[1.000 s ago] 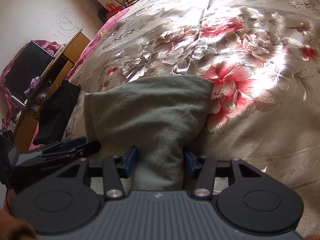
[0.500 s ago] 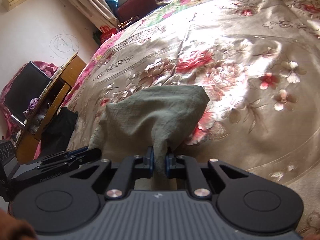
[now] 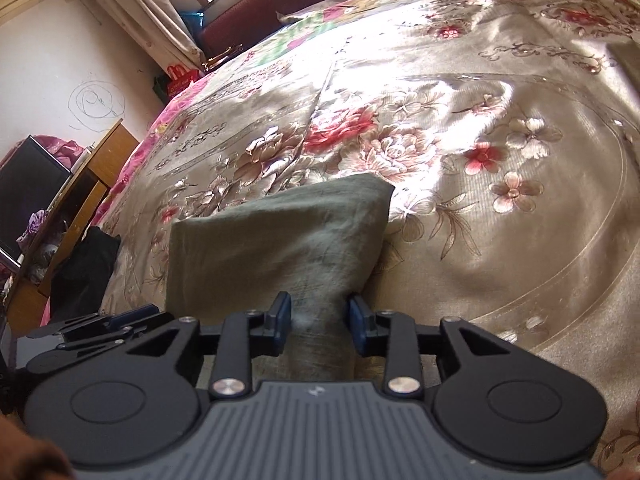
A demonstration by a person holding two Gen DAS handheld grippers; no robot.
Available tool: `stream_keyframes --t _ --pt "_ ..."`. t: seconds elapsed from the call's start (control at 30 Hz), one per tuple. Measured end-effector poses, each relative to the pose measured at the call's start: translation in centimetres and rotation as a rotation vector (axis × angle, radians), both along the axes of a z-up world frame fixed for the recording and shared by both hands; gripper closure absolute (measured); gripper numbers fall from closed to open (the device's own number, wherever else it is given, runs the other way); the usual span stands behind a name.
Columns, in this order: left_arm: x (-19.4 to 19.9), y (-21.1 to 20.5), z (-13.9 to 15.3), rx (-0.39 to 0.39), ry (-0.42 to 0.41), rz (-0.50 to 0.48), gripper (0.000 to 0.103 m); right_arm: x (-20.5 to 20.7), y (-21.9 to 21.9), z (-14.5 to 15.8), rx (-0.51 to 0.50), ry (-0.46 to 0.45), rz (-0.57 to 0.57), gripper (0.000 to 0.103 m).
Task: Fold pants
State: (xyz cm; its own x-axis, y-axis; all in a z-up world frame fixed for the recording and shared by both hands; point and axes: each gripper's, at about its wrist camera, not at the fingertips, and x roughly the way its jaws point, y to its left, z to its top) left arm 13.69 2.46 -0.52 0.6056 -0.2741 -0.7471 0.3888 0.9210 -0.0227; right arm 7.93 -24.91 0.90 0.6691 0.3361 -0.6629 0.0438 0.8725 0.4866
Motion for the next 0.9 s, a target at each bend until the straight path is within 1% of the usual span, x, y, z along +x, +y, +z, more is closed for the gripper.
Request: stream_keyframes --t 0.03,0.07,0.17,0.27,0.33,0.43,0.47,0.5,0.57,0.6,0.67,0.7,0.73,0.8,0.9 --pt "-0.1 0.1 0.1 0.002 -0.004 0.012 0.052 -0.2 0.0 0.2 -0.007 -0.006 -0.003 0.060" --pt "-0.3 0.1 0.3 0.000 -0.009 0.022 0.052 -0.4 0.0 0.5 -0.022 -0.014 -0.005 0.059" --pt "-1.5 0.4 2.2 -0.041 -0.050 0.031 0.051 -1.0 0.6 1.6 -0.096 -0.057 -0.002 0.059" --pt "-1.9 0.2 3.5 -0.082 -0.071 -0.005 0.046 -1.2 1.1 2.3 -0.090 -0.084 0.028 0.059" --pt "-1.5 -0.3 3.5 -0.091 -0.058 -0.024 0.043 -1.2 1.7 2.4 -0.087 -0.089 0.042 0.058" --pt "-0.1 -1.5 2.3 -0.062 -0.031 -0.024 0.043 -1.4 2.5 2.2 -0.077 -0.081 0.060 0.058" --pt "0.4 -1.8 1.8 -0.068 -0.015 -0.018 0.043 -1.5 2.7 2.0 -0.077 -0.076 0.063 0.058" --pt "0.7 -1.9 1.6 -0.076 -0.002 -0.017 0.044 -1.7 2.9 1.9 -0.076 -0.072 0.066 0.058" --pt "0.9 -2.5 1.4 -0.081 -0.005 -0.031 0.056 -2.1 3.2 1.5 -0.068 -0.063 0.080 0.058" --pt "0.7 -3.0 1.5 -0.057 -0.022 -0.041 0.063 -2.1 3.4 1.4 -0.067 -0.059 0.087 0.058" --pt "0.3 -3.7 1.6 -0.014 -0.043 -0.055 0.067 -2.1 3.8 1.1 -0.074 -0.054 0.100 0.058" --pt "0.3 -3.7 1.6 -0.002 -0.041 -0.067 0.072 -2.1 3.9 1.0 -0.078 -0.054 0.102 0.058" --pt "0.4 -3.7 1.5 0.002 -0.031 -0.076 0.075 -2.1 4.0 1.0 -0.082 -0.057 0.101 0.058" --pt "1.0 -3.5 1.1 -0.003 0.001 -0.062 0.075 -2.0 3.9 0.8 -0.071 -0.057 0.094 0.058" --pt "2.0 -3.4 0.5 -0.024 0.036 -0.054 0.067 -2.0 3.2 0.8 -0.057 -0.057 0.066 0.058"
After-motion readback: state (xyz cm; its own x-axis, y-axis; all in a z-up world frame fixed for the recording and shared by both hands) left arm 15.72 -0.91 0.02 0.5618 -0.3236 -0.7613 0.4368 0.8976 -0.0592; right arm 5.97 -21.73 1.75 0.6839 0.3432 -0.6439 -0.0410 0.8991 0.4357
